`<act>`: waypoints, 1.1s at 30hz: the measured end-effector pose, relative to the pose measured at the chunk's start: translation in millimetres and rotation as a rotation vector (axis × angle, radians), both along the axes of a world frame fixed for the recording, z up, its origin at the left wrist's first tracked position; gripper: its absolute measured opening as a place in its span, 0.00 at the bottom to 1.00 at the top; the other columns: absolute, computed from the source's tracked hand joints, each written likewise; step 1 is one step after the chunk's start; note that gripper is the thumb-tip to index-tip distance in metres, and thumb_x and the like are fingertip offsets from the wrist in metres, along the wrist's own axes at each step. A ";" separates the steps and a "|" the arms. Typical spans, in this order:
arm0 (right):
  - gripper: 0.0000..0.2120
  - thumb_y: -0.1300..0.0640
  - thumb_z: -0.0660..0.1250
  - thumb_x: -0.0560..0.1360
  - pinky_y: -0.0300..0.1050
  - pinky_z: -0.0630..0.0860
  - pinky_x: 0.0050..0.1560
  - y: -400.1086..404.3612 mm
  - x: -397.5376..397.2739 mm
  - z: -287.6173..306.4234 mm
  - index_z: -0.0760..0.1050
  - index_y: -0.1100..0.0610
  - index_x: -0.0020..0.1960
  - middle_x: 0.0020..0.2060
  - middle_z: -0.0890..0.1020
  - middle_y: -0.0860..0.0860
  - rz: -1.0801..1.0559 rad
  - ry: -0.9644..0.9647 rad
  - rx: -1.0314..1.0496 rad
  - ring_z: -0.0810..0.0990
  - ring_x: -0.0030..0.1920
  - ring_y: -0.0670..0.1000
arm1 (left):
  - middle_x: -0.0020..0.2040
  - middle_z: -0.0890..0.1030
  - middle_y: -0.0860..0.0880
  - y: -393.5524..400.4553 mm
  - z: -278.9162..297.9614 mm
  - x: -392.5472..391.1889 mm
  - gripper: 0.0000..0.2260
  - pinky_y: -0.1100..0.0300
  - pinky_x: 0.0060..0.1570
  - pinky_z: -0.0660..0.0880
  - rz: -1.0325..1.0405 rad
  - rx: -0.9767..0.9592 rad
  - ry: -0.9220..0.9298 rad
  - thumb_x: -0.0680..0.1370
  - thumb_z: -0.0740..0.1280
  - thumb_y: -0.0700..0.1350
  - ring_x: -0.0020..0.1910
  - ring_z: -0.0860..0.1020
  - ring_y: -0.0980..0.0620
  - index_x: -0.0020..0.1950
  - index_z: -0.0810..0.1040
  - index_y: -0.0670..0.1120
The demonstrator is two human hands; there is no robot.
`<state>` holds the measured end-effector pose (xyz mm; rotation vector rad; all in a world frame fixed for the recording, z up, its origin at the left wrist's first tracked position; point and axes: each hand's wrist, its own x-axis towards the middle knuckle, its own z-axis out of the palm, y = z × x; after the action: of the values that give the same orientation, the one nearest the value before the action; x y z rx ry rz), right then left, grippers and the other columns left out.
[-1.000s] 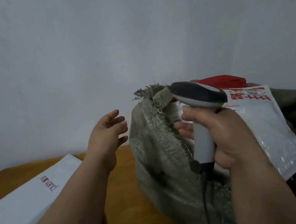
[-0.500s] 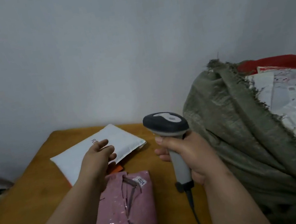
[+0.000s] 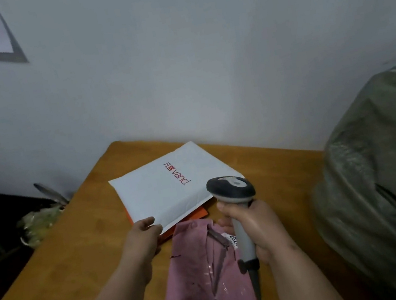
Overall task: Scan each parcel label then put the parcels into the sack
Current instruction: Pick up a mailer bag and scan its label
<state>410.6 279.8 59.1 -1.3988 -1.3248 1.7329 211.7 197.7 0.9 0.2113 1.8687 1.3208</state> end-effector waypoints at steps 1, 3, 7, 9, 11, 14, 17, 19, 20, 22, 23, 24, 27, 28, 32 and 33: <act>0.07 0.55 0.77 0.73 0.46 0.84 0.42 8.2 -5.0 -6.6 0.81 0.56 0.48 0.38 0.88 0.54 -0.001 0.002 -0.020 0.88 0.42 0.53 | 0.59 0.78 0.42 5.4 -4.1 -3.8 0.17 0.52 0.51 0.75 -0.009 -0.015 0.022 0.80 0.65 0.38 0.52 0.76 0.46 0.70 0.74 0.44; 0.08 0.55 0.76 0.73 0.41 0.82 0.35 24.3 -15.7 -20.5 0.81 0.57 0.49 0.37 0.87 0.53 0.002 0.004 -0.053 0.88 0.40 0.51 | 0.63 0.76 0.42 16.2 -12.4 -11.2 0.19 0.53 0.53 0.72 -0.025 -0.035 0.061 0.80 0.66 0.38 0.56 0.74 0.46 0.72 0.72 0.44; 0.07 0.57 0.76 0.73 0.38 0.80 0.33 44.5 -35.1 -53.2 0.83 0.59 0.49 0.34 0.87 0.53 0.013 -0.011 -0.119 0.86 0.34 0.48 | 0.71 0.70 0.44 29.1 -35.2 -24.6 0.25 0.54 0.57 0.71 -0.096 -0.140 0.218 0.79 0.67 0.40 0.62 0.72 0.46 0.76 0.67 0.47; 0.07 0.56 0.77 0.73 0.44 0.83 0.39 47.4 -43.7 -69.4 0.83 0.58 0.47 0.35 0.87 0.53 0.030 -0.043 -0.140 0.87 0.37 0.49 | 0.74 0.66 0.44 33.4 -47.2 -32.2 0.29 0.50 0.65 0.70 -0.188 -0.241 0.404 0.77 0.69 0.43 0.70 0.69 0.44 0.77 0.65 0.49; 0.09 0.52 0.78 0.70 0.51 0.84 0.49 49.9 -52.3 -81.5 0.84 0.56 0.45 0.36 0.87 0.53 0.039 -0.076 -0.147 0.88 0.40 0.51 | 0.78 0.62 0.45 41.5 -56.6 -39.5 0.33 0.47 0.72 0.64 -0.315 -0.342 0.637 0.76 0.71 0.49 0.75 0.62 0.43 0.79 0.62 0.50; 0.13 0.47 0.78 0.67 0.52 0.83 0.50 56.0 -63.3 -94.4 0.85 0.55 0.44 0.36 0.88 0.52 0.024 -0.095 -0.155 0.88 0.42 0.51 | 0.82 0.50 0.46 61.2 -70.9 -53.6 0.40 0.50 0.77 0.52 -0.483 -0.415 0.886 0.75 0.69 0.61 0.80 0.48 0.43 0.81 0.52 0.56; 0.05 0.51 0.78 0.70 0.55 0.83 0.52 59.8 -72.1 -105.4 0.85 0.52 0.40 0.37 0.88 0.52 -0.004 -0.119 -0.168 0.88 0.42 0.52 | 0.82 0.39 0.51 78.3 -89.2 -69.7 0.47 0.41 0.77 0.48 -0.627 -0.479 0.984 0.70 0.65 0.72 0.80 0.37 0.43 0.80 0.41 0.62; 0.05 0.52 0.77 0.71 0.55 0.84 0.51 62.6 -77.3 -110.6 0.85 0.52 0.39 0.37 0.87 0.53 -0.025 -0.142 -0.185 0.87 0.42 0.53 | 0.80 0.34 0.52 84.6 -101.3 -75.5 0.52 0.35 0.75 0.46 -0.733 -0.521 0.980 0.66 0.66 0.75 0.79 0.34 0.43 0.77 0.36 0.63; 0.05 0.53 0.77 0.71 0.54 0.84 0.50 64.1 -80.4 -112.5 0.85 0.53 0.38 0.37 0.87 0.54 -0.036 -0.143 -0.193 0.87 0.42 0.54 | 0.80 0.33 0.53 86.0 -107.5 -77.1 0.53 0.34 0.74 0.46 -0.778 -0.535 0.968 0.66 0.67 0.74 0.78 0.33 0.42 0.77 0.35 0.63; 0.06 0.54 0.77 0.71 0.56 0.83 0.51 66.6 -87.4 -116.1 0.85 0.54 0.37 0.37 0.87 0.56 -0.052 -0.152 -0.197 0.87 0.43 0.56 | 0.79 0.32 0.54 85.9 -118.8 -81.7 0.53 0.32 0.73 0.46 -0.810 -0.532 0.941 0.67 0.70 0.68 0.78 0.31 0.43 0.75 0.32 0.64; 0.06 0.54 0.77 0.71 0.57 0.82 0.51 67.2 -90.4 -117.8 0.85 0.54 0.37 0.37 0.87 0.55 -0.057 -0.156 -0.196 0.87 0.43 0.56 | 0.80 0.33 0.54 85.2 -123.2 -84.9 0.52 0.33 0.74 0.48 -0.800 -0.515 0.932 0.69 0.70 0.65 0.78 0.32 0.43 0.75 0.32 0.64; 0.05 0.53 0.78 0.71 0.57 0.83 0.51 67.4 -92.4 -119.5 0.84 0.54 0.39 0.36 0.87 0.54 -0.061 -0.161 -0.200 0.87 0.43 0.54 | 0.81 0.35 0.53 83.8 -126.6 -88.6 0.50 0.35 0.75 0.50 -0.787 -0.492 0.935 0.71 0.70 0.63 0.79 0.33 0.44 0.76 0.33 0.65; 0.06 0.52 0.78 0.71 0.56 0.83 0.52 69.4 -93.9 -124.6 0.84 0.53 0.43 0.36 0.88 0.50 -0.069 -0.169 -0.204 0.87 0.42 0.51 | 0.82 0.48 0.49 83.1 -130.3 -97.5 0.41 0.44 0.77 0.55 -0.745 -0.388 0.987 0.74 0.69 0.54 0.80 0.45 0.41 0.81 0.48 0.61; 0.06 0.52 0.78 0.71 0.57 0.83 0.53 71.1 -93.9 -125.1 0.84 0.53 0.44 0.37 0.88 0.50 -0.074 -0.173 -0.193 0.87 0.43 0.52 | 0.82 0.53 0.49 84.1 -129.3 -100.1 0.38 0.47 0.76 0.56 -0.727 -0.347 0.994 0.76 0.69 0.51 0.80 0.48 0.40 0.81 0.53 0.59; 0.05 0.53 0.78 0.71 0.53 0.81 0.48 81.6 -95.6 -120.3 0.84 0.53 0.41 0.35 0.87 0.51 -0.161 -0.128 -0.143 0.87 0.39 0.50 | 0.78 0.66 0.47 93.9 -112.6 -109.7 0.26 0.51 0.75 0.57 -0.614 -0.207 0.919 0.79 0.67 0.39 0.78 0.59 0.40 0.76 0.69 0.54; 0.05 0.53 0.78 0.71 0.51 0.81 0.47 83.8 -95.7 -118.1 0.84 0.53 0.41 0.35 0.87 0.50 -0.186 -0.112 -0.133 0.87 0.38 0.49 | 0.77 0.68 0.48 96.4 -104.8 -112.0 0.24 0.52 0.74 0.59 -0.576 -0.183 0.897 0.79 0.66 0.38 0.78 0.60 0.41 0.74 0.71 0.54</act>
<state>314.9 363.6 -59.0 -1.6592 -1.1128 1.6641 99.7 294.1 -103.8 1.3066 2.3484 0.6673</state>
